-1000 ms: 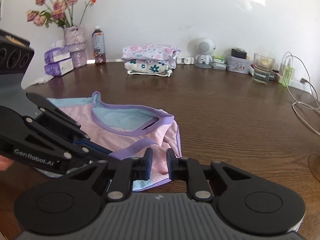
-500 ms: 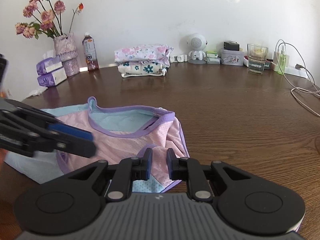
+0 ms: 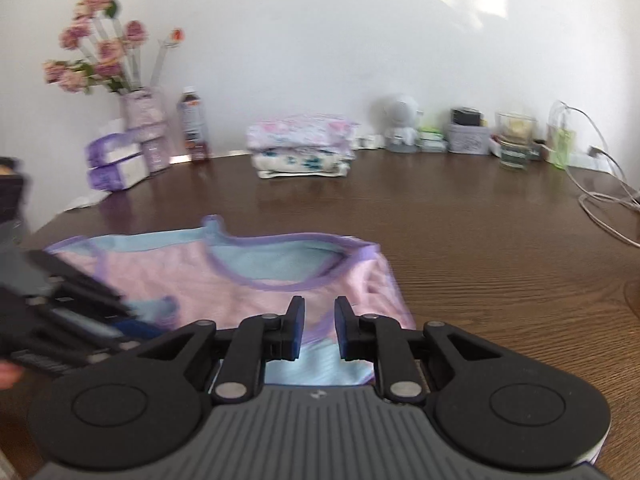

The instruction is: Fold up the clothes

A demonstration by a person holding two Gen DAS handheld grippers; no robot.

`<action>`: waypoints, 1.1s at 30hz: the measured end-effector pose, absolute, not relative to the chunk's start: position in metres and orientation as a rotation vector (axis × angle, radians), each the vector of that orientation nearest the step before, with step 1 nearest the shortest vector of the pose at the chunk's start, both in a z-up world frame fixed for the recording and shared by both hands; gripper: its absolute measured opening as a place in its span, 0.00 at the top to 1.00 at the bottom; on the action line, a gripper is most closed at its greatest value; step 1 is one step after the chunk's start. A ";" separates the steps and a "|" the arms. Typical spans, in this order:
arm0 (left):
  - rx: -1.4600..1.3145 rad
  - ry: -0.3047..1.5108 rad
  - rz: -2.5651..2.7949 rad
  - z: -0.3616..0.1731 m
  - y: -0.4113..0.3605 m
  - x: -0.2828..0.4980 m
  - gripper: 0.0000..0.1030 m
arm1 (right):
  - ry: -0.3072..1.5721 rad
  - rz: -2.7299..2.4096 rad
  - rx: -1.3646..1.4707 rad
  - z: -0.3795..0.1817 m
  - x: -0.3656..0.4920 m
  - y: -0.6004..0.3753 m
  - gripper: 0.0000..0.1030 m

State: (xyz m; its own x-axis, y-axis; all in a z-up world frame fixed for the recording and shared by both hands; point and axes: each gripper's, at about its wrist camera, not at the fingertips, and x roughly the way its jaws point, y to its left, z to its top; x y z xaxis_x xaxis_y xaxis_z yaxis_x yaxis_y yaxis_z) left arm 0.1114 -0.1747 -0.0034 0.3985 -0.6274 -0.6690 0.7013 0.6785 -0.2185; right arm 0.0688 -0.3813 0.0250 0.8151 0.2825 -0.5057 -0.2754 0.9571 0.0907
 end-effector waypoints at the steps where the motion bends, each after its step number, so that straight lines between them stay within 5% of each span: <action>1: 0.095 0.803 -0.840 -0.004 -0.174 0.113 0.85 | 0.551 0.313 -0.008 0.026 0.063 -0.375 0.84; 19: -0.001 0.779 -0.681 0.000 -0.107 0.108 0.82 | 0.622 0.274 -0.047 -0.003 0.071 -0.355 0.80; 23: -0.018 0.780 -0.669 -0.003 -0.101 0.111 0.79 | 0.623 0.266 -0.026 -0.001 0.068 -0.349 0.57; 26: -0.052 0.736 -0.656 0.001 -0.094 0.104 0.54 | 0.557 0.269 -0.012 0.009 0.056 -0.340 0.46; 28: -0.069 0.692 -0.641 0.006 -0.086 0.095 0.40 | 0.517 0.281 0.018 0.017 0.047 -0.334 0.22; 31: -0.097 0.618 -0.589 0.013 -0.069 0.079 0.12 | 0.485 0.331 0.056 0.023 0.036 -0.324 0.04; 33: -0.116 0.579 -0.544 0.016 -0.056 0.067 0.09 | 0.477 0.360 0.060 0.023 0.033 -0.315 0.00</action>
